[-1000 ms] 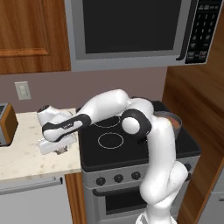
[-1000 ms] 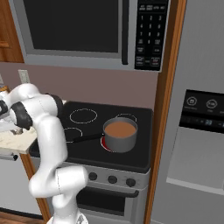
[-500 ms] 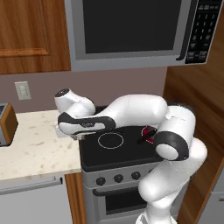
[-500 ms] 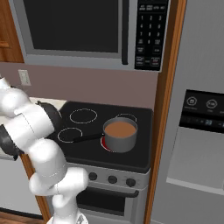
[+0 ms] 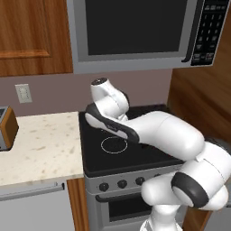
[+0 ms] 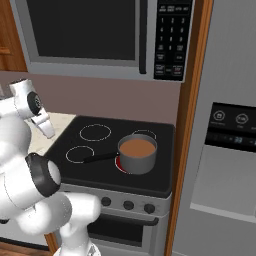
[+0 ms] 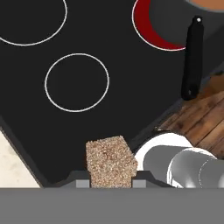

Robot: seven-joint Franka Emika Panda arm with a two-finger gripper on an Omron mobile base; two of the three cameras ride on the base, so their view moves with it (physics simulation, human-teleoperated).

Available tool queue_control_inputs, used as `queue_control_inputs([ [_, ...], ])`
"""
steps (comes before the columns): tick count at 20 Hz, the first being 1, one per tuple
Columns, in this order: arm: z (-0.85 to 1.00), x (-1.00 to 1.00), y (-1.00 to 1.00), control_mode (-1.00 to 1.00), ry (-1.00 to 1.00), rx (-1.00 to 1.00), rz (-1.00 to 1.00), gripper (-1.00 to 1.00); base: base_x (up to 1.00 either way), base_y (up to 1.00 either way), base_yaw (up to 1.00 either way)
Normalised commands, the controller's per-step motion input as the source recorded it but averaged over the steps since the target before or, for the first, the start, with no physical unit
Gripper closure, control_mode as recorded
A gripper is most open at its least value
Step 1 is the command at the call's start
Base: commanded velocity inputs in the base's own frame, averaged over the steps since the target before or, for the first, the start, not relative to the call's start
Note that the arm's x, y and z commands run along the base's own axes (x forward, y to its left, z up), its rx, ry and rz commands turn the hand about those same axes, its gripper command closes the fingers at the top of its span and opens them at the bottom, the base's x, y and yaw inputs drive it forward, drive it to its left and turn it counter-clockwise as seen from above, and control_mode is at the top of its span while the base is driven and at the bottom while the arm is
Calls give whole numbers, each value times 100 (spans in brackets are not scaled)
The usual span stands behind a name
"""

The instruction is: Pick up the sugar cube(s) and place them in the saucepan with hot chocolate.

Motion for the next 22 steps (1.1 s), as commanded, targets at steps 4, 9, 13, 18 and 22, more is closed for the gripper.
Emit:
queue_control_inputs([
  [4, 44, 0, -91, -100, -14, -3, -29, 100, 0, 0, 0],
  [9, 27, 0, -100, -100, -7, 0, -18, 100, 0, 0, 0],
  [13, 1, 4, -100, -100, 1, -1, -1, 100, 0, 0, 0],
  [18, 1, 14, -100, -100, 5, -3, -2, 100, 0, 0, 0],
  [22, 1, 31, -84, -100, 15, -8, -1, 100, 0, 0, 0],
])
